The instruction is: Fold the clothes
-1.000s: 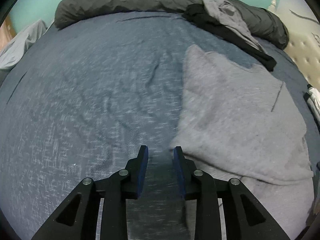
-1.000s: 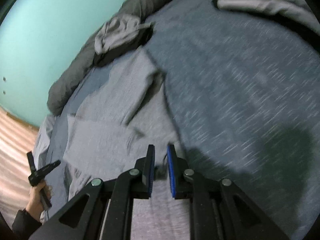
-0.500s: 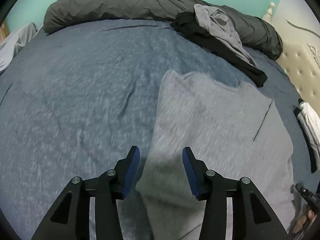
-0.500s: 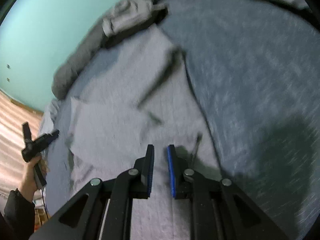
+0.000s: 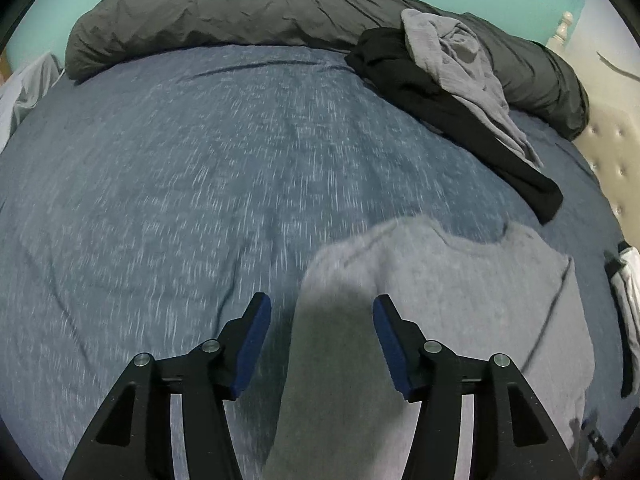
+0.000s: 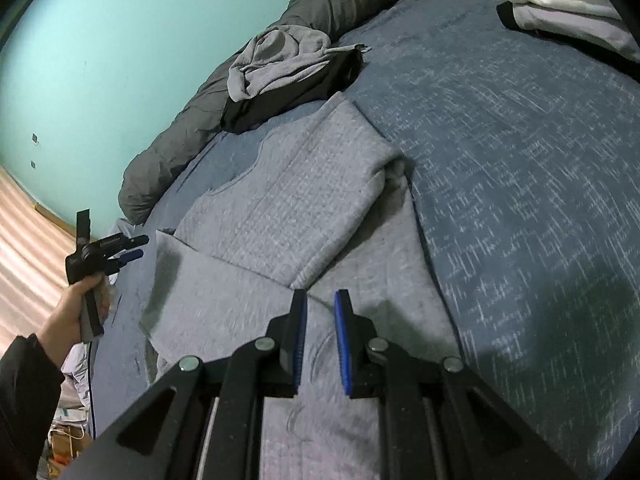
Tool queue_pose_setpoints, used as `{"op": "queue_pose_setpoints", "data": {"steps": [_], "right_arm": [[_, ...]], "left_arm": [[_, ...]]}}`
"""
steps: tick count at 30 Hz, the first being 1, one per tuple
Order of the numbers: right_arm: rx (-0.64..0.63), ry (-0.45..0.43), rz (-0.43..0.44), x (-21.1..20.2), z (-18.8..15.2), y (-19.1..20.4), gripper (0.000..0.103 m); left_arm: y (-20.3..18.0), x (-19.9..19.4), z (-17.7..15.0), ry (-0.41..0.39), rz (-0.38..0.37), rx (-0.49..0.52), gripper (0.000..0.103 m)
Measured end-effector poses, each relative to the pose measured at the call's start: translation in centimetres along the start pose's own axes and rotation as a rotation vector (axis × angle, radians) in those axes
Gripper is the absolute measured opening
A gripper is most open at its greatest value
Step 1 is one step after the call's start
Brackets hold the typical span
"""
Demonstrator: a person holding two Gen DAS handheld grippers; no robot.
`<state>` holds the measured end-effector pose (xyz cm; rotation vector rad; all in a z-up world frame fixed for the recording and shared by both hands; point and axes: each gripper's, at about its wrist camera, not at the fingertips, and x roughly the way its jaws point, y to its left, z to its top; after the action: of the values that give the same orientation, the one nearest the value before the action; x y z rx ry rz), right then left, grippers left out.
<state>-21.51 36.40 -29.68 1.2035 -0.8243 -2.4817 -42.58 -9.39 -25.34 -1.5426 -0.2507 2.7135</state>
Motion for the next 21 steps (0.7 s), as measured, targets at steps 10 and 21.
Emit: {"op": "queue_pose_setpoints", "data": {"steps": [10, 21], "right_arm": [[-0.010, -0.006, 0.021, 0.5, 0.7, 0.1, 0.013], [-0.031, 0.032, 0.026, 1.5, 0.1, 0.8, 0.013]], "left_arm": [[1.1, 4.2, 2.1, 0.067, -0.002, -0.041, 0.017], [3.7, 5.5, 1.6, 0.052, 0.067, -0.083, 0.009]]}}
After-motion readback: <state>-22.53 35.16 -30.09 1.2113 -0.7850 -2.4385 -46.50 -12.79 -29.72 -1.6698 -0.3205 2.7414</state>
